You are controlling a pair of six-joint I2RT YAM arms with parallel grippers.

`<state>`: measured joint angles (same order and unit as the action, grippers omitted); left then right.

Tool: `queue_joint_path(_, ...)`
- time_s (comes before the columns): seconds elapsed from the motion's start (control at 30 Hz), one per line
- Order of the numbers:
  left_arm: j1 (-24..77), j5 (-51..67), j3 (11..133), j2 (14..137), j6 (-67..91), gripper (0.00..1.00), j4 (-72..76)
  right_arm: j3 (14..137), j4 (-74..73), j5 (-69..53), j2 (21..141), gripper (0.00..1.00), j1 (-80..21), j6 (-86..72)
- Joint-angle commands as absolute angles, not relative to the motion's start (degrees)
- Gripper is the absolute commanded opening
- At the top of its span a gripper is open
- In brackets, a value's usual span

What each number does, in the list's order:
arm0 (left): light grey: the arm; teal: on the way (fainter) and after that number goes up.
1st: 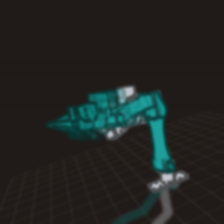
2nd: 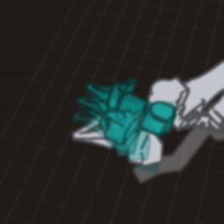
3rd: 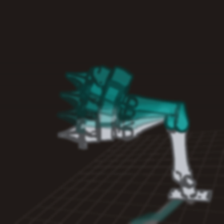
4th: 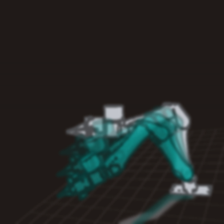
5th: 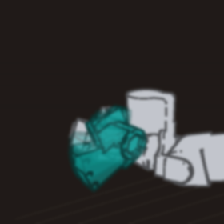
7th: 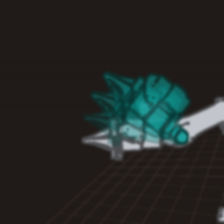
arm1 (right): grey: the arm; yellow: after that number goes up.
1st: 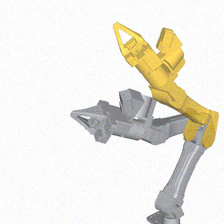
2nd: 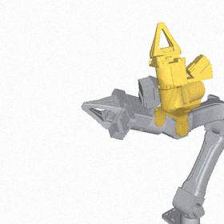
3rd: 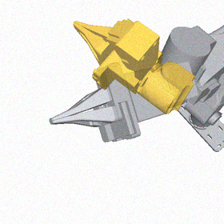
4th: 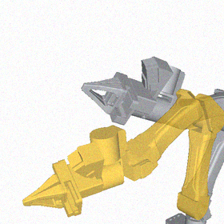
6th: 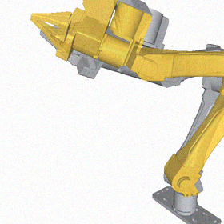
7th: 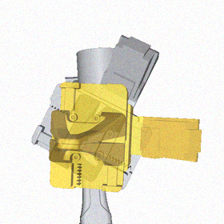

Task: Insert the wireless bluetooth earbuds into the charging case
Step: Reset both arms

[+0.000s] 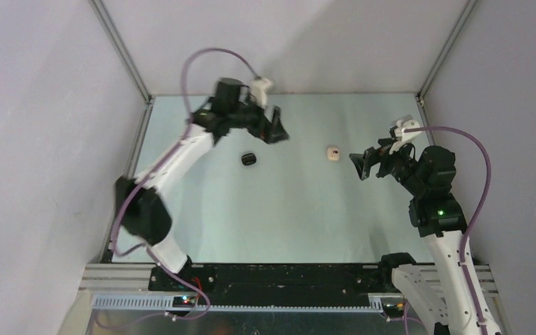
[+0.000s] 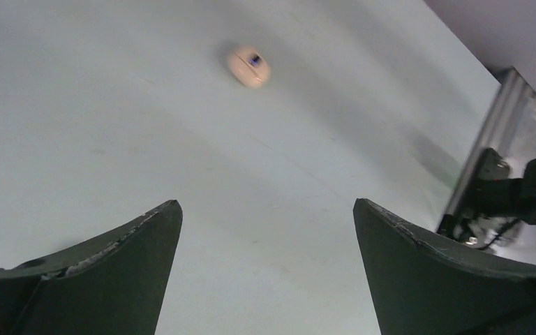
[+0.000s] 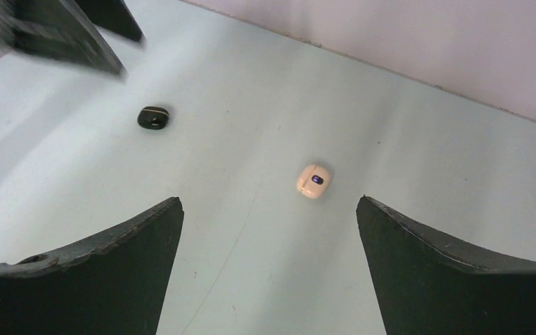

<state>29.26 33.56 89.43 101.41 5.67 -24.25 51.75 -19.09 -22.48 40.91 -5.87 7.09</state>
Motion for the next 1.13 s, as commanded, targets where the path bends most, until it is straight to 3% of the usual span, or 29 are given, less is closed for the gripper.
queue_joint_path(0.0,22.02,29.53,87.62,86.17,-8.59,0.99,-33.18,53.38,-18.24,-21.07,39.61,0.99,-9.21,8.12)
queue_joint_path(0.3,-1.14,38.58,83.92,60.41,-11.76,0.99,-40.81,60.14,-23.70,-8.91,36.72,0.99,-10.73,8.61)
queue_joint_path(0.53,-9.09,29.60,59.38,31.64,-11.62,0.99,-28.84,64.07,-28.29,6.23,27.56,0.99,-12.73,5.83)
queue_joint_path(0.83,-10.68,21.35,52.07,25.66,-11.32,0.99,-28.56,67.23,-30.54,13.22,23.57,0.99,-15.74,8.92)
queue_joint_path(1.1,-10.73,25.83,51.64,26.56,-12.01,0.99,-29.21,67.28,-29.12,15.85,23.27,0.99,-13.68,6.35)
